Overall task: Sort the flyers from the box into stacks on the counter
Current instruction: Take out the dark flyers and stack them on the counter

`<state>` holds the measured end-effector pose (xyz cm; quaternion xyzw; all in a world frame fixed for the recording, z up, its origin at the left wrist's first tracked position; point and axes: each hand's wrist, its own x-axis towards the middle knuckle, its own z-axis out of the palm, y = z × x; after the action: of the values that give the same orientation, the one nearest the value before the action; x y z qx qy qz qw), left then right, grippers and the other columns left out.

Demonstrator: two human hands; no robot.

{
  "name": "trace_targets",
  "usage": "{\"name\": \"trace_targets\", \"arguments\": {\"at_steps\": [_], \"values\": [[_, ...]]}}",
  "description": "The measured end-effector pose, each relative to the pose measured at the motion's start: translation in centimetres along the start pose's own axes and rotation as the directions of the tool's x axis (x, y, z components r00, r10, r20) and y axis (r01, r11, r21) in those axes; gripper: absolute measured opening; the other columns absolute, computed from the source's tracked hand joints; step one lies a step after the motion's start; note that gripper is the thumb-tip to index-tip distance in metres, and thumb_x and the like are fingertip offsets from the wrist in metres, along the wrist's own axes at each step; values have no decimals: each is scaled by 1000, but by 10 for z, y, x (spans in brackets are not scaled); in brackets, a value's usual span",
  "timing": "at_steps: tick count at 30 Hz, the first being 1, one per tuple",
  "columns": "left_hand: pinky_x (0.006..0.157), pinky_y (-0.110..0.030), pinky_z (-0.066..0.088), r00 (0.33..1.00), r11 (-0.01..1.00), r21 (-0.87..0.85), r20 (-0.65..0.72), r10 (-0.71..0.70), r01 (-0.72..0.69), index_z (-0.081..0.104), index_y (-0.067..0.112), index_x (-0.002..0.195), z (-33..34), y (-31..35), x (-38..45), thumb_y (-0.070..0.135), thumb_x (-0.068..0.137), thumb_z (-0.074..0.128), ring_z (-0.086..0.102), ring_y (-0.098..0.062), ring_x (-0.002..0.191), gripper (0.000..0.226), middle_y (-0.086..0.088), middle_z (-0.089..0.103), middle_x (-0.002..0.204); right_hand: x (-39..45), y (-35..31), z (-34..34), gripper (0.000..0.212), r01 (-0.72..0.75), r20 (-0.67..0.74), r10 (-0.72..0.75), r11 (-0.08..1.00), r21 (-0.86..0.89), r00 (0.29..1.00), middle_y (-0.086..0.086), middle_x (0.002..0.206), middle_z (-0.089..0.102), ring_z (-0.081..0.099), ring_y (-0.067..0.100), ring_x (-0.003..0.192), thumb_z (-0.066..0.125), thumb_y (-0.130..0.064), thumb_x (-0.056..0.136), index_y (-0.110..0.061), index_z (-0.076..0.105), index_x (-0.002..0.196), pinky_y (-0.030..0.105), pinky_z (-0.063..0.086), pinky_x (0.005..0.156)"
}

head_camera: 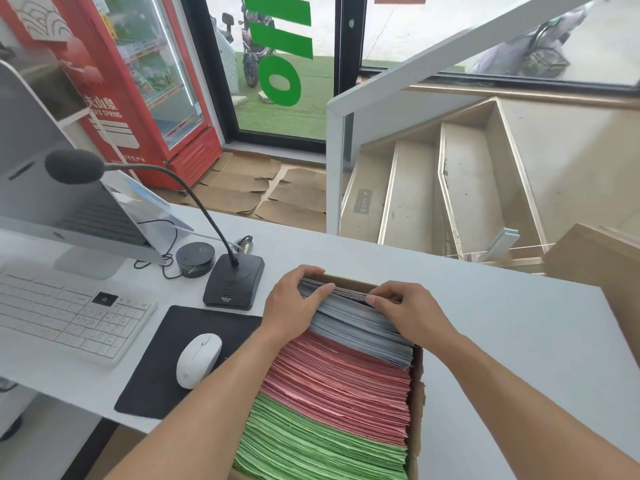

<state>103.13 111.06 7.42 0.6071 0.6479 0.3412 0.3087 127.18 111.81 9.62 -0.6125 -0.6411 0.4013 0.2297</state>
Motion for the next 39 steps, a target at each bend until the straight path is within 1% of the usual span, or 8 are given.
{"name": "trace_targets", "arguments": {"at_steps": [9,15,19,23,26,31,36,39], "values": [[101,-40,50,1000,1000,-19,16,18,-18,53,47,124,-2,0,0,55,85,70,56,-2,117,44,27,61,122,-12,17,20,13,99,-199,-115,991,-88,973,-26,95,70,64,5,95,61,-48,97,-42,72,99,35,57,83],[103,-35,48,999,1000,7,21,24,-24,61,41,112,-1,-3,1,53,86,71,54,-1,119,30,23,64,120,-16,16,18,18,122,-242,-125,992,-28,962,-26,100,68,62,-8,95,66,-23,96,-37,69,108,18,54,84],[99,-25,39,999,999,26,2,32,-32,66,34,97,1,0,-1,49,88,71,47,2,124,18,21,65,118,-16,13,15,15,123,-266,-122,992,-12,956,-25,98,68,62,-10,92,72,-25,94,-36,69,103,9,46,77],[88,-22,41,1000,998,53,-3,31,-31,63,33,100,-1,3,-2,50,89,68,51,4,107,21,19,64,112,-7,6,3,10,93,-189,-107,992,-85,976,-20,91,71,65,-1,88,74,-24,92,-33,74,94,11,46,71],[93,-25,46,999,997,61,12,37,-38,54,38,122,-2,4,-3,55,89,67,55,-3,113,39,19,62,121,-7,2,3,14,93,-150,-119,981,-171,981,-19,90,72,67,7,90,71,-23,94,-36,74,91,23,53,76],[107,-21,37,999,928,-372,38,-11,24,61,39,131,-17,14,-14,71,91,49,54,0,126,53,18,67,125,-46,-12,4,20,387,-318,-516,836,-388,795,-23,94,68,64,3,86,73,-8,91,-26,76,98,30,60,73],[104,-31,36,962,900,-432,265,71,53,73,24,114,-49,48,-2,73,93,38,68,-7,109,63,4,79,97,-77,3,-16,26,484,-251,-583,797,-362,773,-18,101,70,64,9,96,71,1,87,-22,77,98,36,57,77],[93,-33,50,912,986,-168,404,68,1,68,36,112,-43,67,10,63,90,61,67,3,97,35,16,75,101,-97,14,-24,40,468,-255,-533,840,-274,807,-22,103,71,64,15,101,79,11,78,-25,78,95,40,57,75]]}}
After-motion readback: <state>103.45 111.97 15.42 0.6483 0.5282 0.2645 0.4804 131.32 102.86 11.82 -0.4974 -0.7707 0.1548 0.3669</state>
